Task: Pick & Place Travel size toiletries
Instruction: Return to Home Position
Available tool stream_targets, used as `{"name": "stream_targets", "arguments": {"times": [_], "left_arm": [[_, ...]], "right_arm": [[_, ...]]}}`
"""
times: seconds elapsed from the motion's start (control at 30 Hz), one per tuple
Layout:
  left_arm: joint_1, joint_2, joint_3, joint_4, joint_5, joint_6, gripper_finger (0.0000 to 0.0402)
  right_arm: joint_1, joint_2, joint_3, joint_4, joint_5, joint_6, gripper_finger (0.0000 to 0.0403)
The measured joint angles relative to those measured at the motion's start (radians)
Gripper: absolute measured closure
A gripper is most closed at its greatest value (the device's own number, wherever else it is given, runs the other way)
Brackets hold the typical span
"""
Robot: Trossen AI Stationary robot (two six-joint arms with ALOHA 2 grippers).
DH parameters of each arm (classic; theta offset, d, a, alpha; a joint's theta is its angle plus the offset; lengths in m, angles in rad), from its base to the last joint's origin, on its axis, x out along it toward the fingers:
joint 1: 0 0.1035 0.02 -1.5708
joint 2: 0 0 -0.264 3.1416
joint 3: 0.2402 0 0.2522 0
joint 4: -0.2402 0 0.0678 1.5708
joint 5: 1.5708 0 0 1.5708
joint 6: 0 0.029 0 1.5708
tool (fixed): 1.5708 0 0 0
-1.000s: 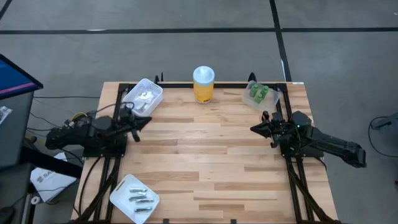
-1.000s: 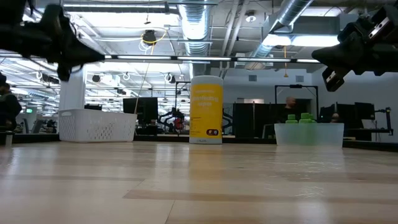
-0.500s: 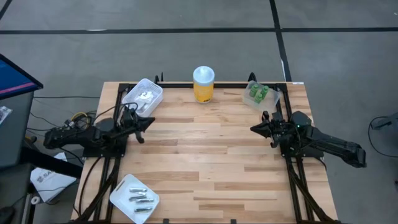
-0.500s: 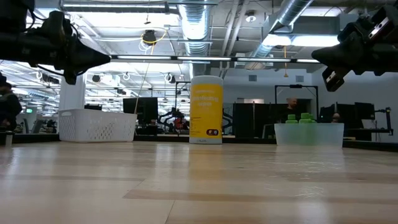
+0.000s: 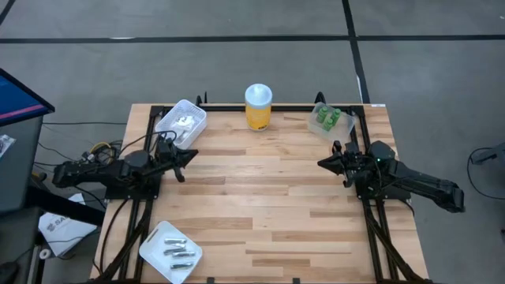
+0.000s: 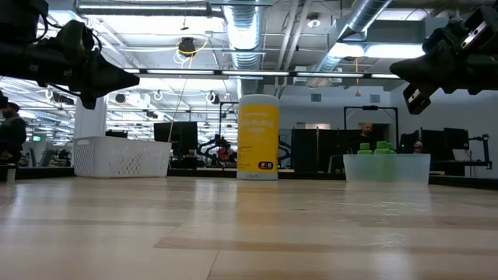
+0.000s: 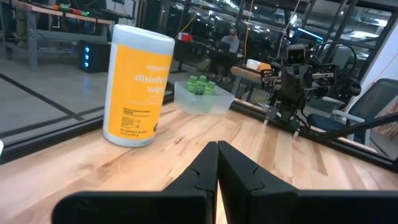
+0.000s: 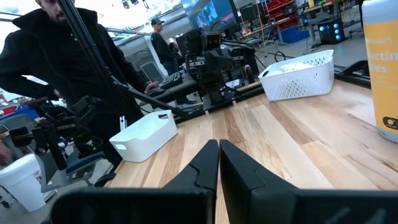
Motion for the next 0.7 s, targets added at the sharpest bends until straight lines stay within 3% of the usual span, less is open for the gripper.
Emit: {"name": "stream_targets", "arguments": {"times": [0.7], "left_arm": [[0.0, 0.029, 0.0, 0.011, 0.0, 0.0, 0.0401]], "right_arm": [[0.0, 0.0, 0.0, 0.0, 0.0, 0.0, 0.0394]]}}
